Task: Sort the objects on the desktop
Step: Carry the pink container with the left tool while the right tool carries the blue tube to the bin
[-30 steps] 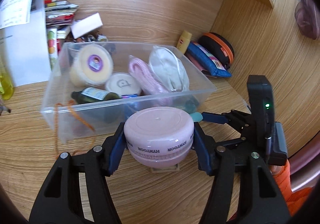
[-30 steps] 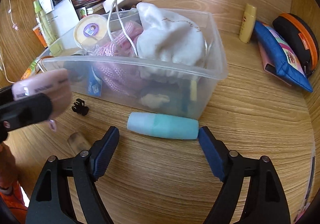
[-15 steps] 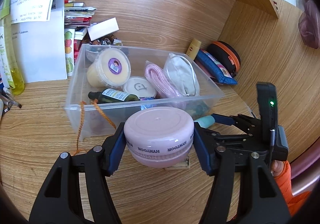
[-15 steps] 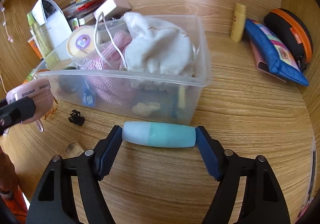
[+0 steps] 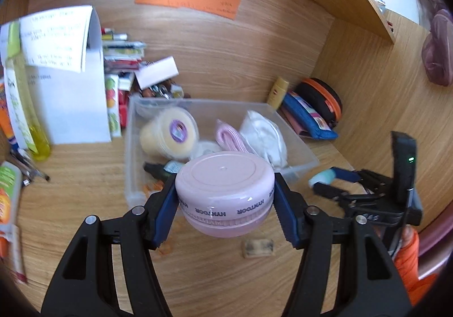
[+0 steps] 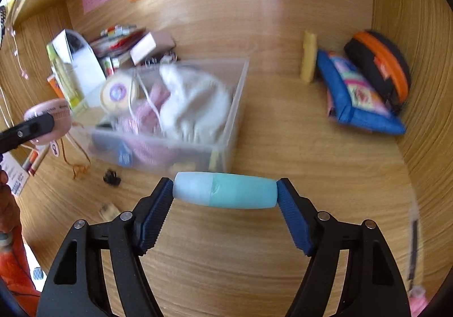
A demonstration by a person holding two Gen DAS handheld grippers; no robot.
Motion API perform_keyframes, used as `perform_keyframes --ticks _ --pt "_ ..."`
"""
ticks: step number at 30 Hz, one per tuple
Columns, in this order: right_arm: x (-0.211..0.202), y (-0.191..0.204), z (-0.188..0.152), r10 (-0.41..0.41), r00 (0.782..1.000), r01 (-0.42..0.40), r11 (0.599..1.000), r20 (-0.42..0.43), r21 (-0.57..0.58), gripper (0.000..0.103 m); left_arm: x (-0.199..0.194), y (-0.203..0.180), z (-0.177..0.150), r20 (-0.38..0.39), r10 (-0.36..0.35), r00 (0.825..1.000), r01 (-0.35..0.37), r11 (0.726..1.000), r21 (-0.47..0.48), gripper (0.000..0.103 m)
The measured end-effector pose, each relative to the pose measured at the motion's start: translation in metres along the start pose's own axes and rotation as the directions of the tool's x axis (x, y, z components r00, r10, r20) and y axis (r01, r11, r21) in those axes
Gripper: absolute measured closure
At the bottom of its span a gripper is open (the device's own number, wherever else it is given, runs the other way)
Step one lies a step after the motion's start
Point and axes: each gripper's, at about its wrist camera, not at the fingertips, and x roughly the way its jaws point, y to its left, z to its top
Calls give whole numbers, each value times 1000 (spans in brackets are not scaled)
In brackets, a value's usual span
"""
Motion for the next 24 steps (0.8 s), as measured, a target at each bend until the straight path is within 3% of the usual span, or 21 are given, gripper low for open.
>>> perform_keyframes --ticks 9,15,24 --pt "0 13 45 56 995 -52 998 83 -44 32 4 20 24 20 41 999 -40 999 -22 40" --pt "8 24 77 91 988 -86 995 125 -49 32 28 24 40 -21 78 997 -78 997 -7 40" --pt "25 30 118 72 987 -67 997 142 -42 32 67 16 67 -70 80 994 -79 997 18 40"
